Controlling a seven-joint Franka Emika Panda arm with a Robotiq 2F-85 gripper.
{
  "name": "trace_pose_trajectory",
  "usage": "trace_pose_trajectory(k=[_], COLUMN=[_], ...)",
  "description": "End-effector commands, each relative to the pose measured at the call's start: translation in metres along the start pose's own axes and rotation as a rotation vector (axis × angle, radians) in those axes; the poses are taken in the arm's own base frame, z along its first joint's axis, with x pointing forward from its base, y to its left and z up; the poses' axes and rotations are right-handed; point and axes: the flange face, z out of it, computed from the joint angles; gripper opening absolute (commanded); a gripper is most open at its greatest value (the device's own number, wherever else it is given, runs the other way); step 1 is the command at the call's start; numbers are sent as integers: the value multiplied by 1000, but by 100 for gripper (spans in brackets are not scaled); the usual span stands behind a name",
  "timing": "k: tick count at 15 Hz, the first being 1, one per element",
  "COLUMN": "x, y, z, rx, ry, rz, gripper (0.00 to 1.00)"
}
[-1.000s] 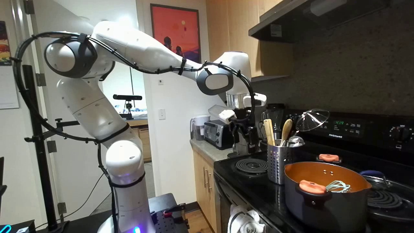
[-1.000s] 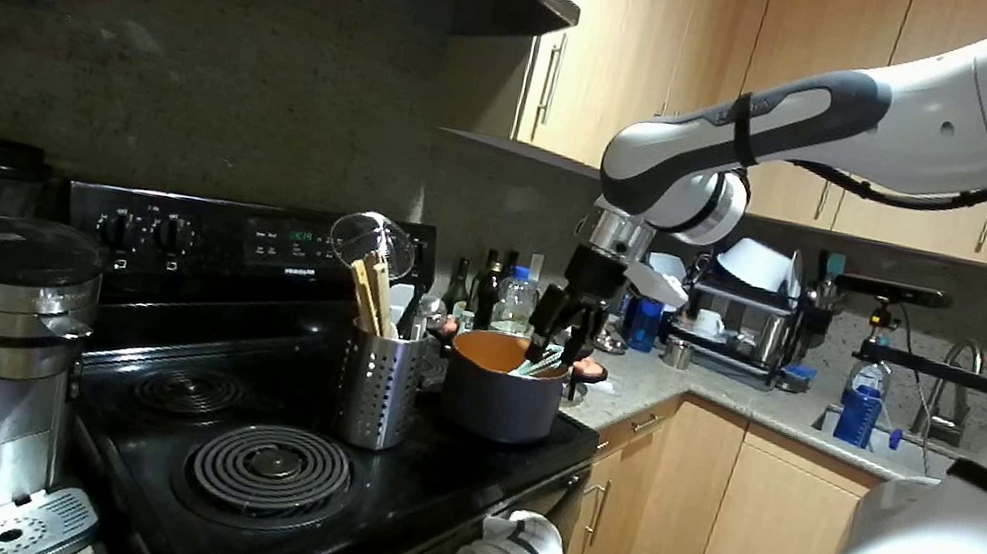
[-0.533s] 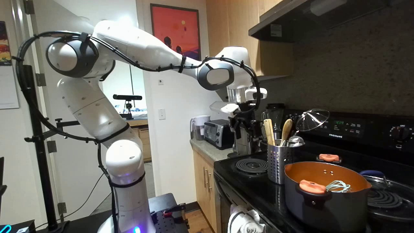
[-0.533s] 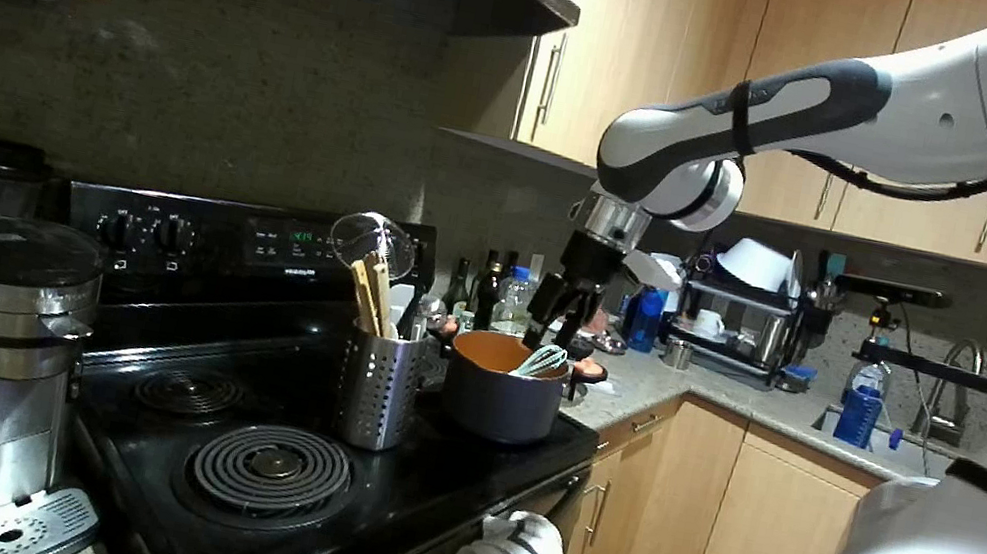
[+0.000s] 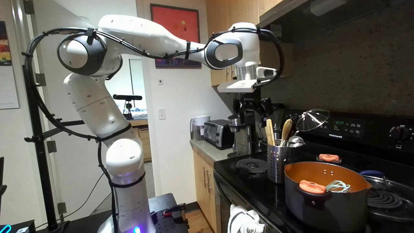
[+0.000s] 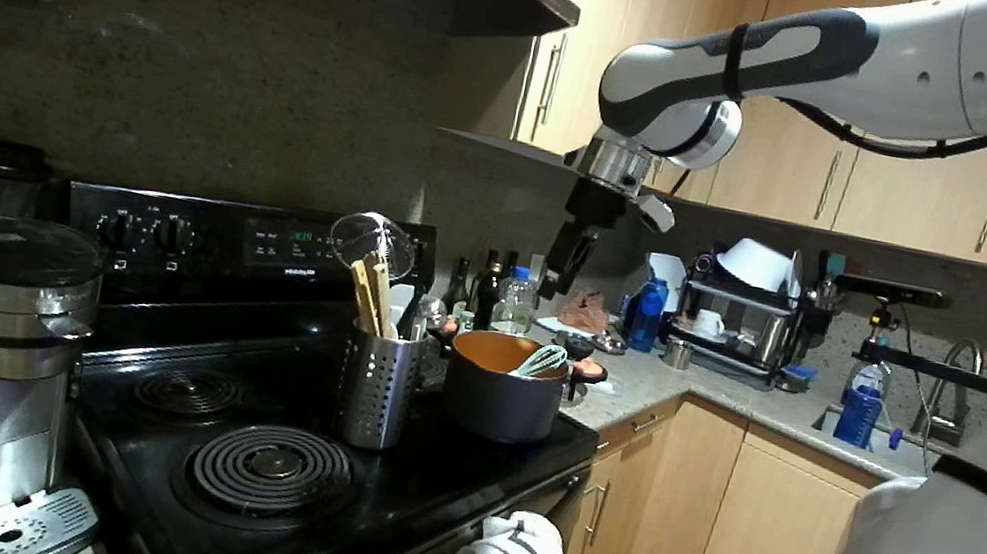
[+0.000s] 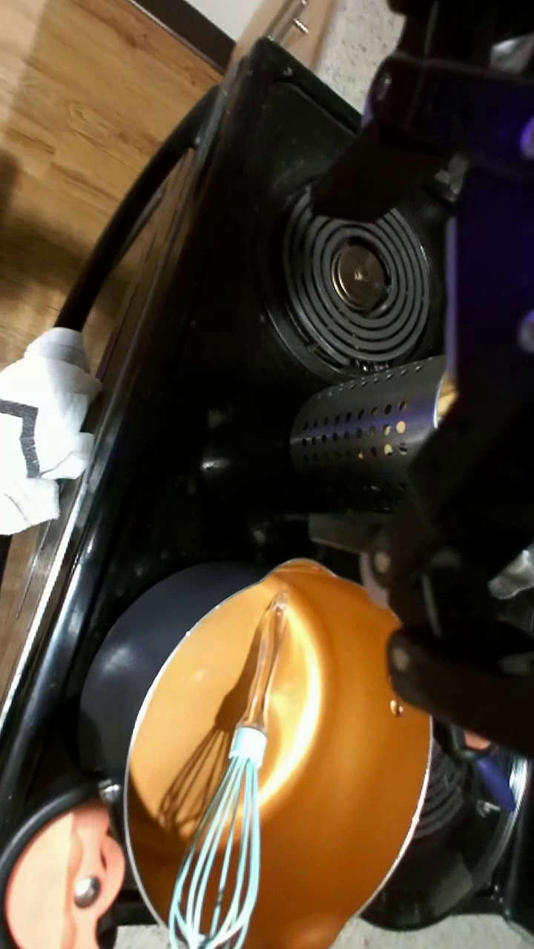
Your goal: Put the spatula in the pot
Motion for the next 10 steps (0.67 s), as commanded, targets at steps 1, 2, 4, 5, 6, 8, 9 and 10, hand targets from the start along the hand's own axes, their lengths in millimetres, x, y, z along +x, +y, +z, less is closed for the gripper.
trace_pose_trajectory(k=[1,2,4,5,6,8,9,10], x=[6,2,-6,-11,-6,-9,-9,-9], y=[4,3,2,1,0,1,1,1], z=[-27,-33,-41,-43,-35,-38,-38,-38], rx=[58,72,95,112,87,101,102,102], ry=[-61,-67,-89,-93,-76,-81,-81,-82], rz=[-183,-239,-349,-404,-318,-373,-376,-378], gripper=[100,100,100,100,100,100,100,100])
